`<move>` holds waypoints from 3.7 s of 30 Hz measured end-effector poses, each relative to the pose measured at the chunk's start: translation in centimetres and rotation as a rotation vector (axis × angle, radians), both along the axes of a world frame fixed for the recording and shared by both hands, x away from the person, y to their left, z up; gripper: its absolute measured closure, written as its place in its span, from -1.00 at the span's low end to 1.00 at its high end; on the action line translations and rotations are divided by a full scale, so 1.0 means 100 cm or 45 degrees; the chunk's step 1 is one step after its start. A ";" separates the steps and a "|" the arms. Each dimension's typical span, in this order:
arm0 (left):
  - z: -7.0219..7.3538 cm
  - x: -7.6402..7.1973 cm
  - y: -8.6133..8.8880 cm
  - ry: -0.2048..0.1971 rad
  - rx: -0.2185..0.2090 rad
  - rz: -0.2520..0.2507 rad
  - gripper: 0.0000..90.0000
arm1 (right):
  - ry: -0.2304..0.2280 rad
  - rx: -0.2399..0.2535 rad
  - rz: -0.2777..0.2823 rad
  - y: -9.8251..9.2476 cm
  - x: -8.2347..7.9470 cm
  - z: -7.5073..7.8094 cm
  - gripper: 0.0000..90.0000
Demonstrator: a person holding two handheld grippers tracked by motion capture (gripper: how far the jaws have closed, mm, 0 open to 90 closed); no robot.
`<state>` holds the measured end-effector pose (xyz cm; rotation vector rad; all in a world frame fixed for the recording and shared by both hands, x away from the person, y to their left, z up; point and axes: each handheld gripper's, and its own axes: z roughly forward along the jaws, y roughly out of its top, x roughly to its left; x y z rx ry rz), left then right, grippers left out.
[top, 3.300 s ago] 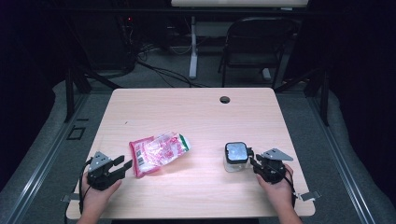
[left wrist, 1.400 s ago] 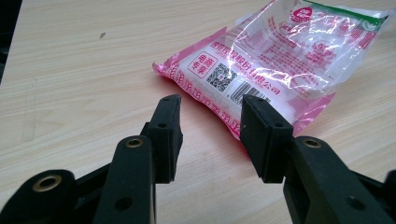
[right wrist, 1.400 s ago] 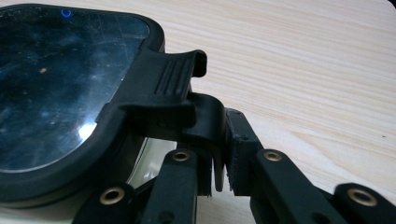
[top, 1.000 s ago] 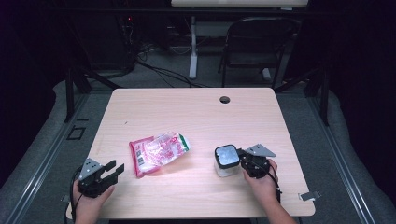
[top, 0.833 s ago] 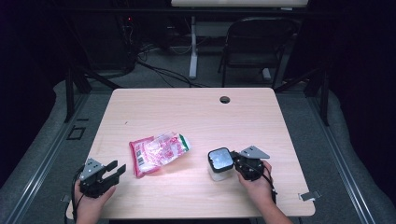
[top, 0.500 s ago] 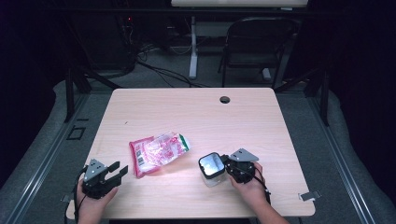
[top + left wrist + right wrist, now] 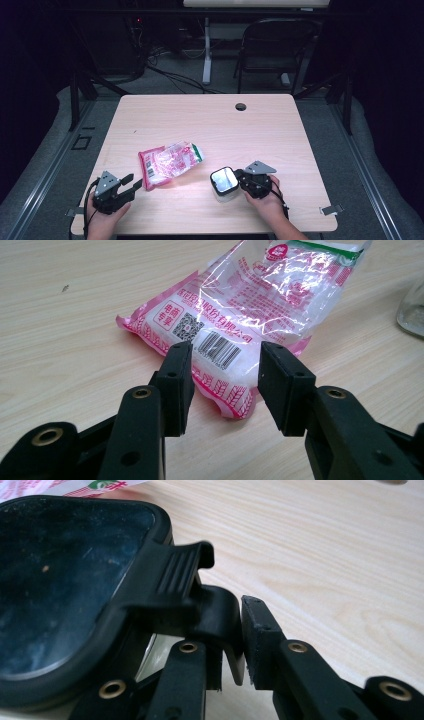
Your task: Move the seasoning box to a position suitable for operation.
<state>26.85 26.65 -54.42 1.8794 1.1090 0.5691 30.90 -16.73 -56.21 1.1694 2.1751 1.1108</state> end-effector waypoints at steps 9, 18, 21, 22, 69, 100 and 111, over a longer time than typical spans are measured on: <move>-0.001 0.009 -0.013 -0.004 0.013 -0.061 0.25 | 0.050 -0.010 0.012 -0.009 -0.009 0.000 0.54; -0.001 0.022 -0.029 0.007 0.026 -0.140 0.23 | 0.066 -0.026 0.027 -0.022 -0.021 0.001 0.32; -0.001 0.027 -0.034 0.008 0.026 -0.165 0.23 | 0.055 -0.029 0.014 -0.023 -0.023 0.000 0.28; -0.001 0.028 -0.036 0.015 0.032 -0.173 0.23 | 0.057 -0.032 0.011 -0.023 -0.024 -0.002 0.28; 0.041 0.048 -0.160 0.083 0.000 -0.531 1.00 | 0.160 0.222 -0.099 -0.031 -0.041 0.068 0.71; 0.019 0.031 -0.183 0.177 0.023 -0.738 1.00 | 0.224 0.218 -0.115 -0.022 -0.040 0.059 0.90; 0.018 0.023 -0.184 0.206 0.047 -0.799 1.00 | 0.219 0.244 -0.120 -0.023 -0.041 0.058 0.90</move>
